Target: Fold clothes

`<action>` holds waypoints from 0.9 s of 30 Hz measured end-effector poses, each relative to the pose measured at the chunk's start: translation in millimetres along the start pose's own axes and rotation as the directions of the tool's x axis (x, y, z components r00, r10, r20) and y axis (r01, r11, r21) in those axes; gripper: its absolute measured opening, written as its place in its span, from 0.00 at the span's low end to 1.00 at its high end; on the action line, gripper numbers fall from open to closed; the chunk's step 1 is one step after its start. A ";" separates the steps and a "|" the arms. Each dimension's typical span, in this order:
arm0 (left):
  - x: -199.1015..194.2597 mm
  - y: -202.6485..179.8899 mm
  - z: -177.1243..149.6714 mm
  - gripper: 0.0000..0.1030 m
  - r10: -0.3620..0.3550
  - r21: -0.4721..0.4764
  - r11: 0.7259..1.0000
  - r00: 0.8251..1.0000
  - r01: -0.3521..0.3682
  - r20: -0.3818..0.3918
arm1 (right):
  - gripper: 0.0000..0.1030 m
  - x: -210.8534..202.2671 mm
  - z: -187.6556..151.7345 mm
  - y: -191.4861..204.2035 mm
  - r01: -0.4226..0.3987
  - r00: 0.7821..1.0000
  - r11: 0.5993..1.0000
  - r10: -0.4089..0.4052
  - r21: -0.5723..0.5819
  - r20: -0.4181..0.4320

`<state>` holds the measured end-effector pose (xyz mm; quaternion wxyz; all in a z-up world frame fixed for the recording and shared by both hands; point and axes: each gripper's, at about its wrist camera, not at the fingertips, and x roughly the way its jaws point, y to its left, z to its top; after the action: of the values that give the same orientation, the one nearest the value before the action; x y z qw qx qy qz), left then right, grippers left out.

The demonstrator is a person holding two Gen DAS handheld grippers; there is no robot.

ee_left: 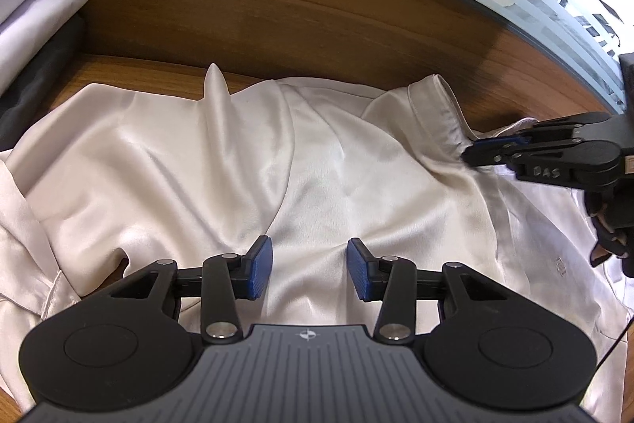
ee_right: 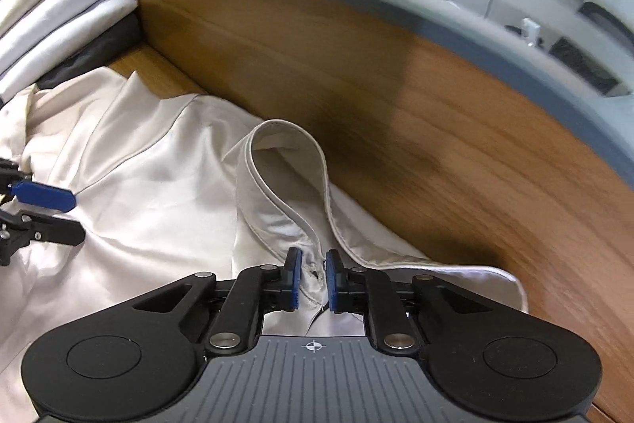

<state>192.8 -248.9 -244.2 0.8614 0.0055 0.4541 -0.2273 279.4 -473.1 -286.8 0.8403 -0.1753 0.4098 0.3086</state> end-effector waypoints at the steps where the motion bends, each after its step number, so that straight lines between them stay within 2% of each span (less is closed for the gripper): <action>1: -0.1 0.0 -0.3 0.46 0.001 0.000 1.000 1.000 -0.001 0.002 | 0.15 -4.4 0.6 0.2 0.014 1.000 1.000 -0.014 0.012 0.003; 6: -1.0 -0.7 -0.9 0.45 0.005 -0.004 1.000 1.000 -0.005 0.006 | 0.17 -6.7 -1.6 1.9 0.089 0.996 0.996 -0.088 0.018 -0.023; 8: -4.8 2.4 1.1 0.45 -0.010 -0.029 1.000 1.000 0.010 0.006 | 0.20 1.7 -4.7 1.4 0.089 0.995 0.996 -0.088 0.008 -0.050; 10: -16.2 5.8 3.9 0.45 -0.026 -0.051 0.998 0.999 0.027 0.034 | 0.21 1.3 -5.5 -0.9 0.088 0.996 0.996 -0.087 0.025 -0.034; 14: -51.6 12.0 6.3 0.48 0.013 -0.060 0.998 0.996 -0.008 0.092 | 0.23 -18.4 -2.5 -8.4 0.083 0.997 0.992 -0.083 0.099 -0.007; 17: -81.6 19.6 -0.3 0.57 0.103 -0.079 0.993 0.986 -0.092 0.135 | 0.23 -41.1 -4.1 -13.7 0.072 0.997 0.985 -0.074 0.154 0.008; 21: -108.6 35.4 -16.9 0.70 0.254 -0.142 0.962 0.954 -0.233 0.161 | 0.25 -75.9 -13.6 -18.7 0.051 0.998 0.970 -0.056 0.239 0.013; 23: -114.2 46.6 -27.2 0.71 0.311 -0.177 0.942 0.940 -0.285 0.141 | 0.27 -93.4 -21.6 -22.6 0.040 0.999 0.958 -0.046 0.283 0.014; 27: -109.1 60.2 -40.8 0.72 0.357 -0.234 0.915 0.931 -0.330 0.082 | 0.27 -121.8 -38.6 -19.0 0.048 0.999 0.943 -0.053 0.331 0.005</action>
<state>132.1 -143.9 -194.4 0.9097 -0.0224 0.4142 -0.0214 211.9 -554.1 -212.2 0.8681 -0.0404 0.4455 0.2152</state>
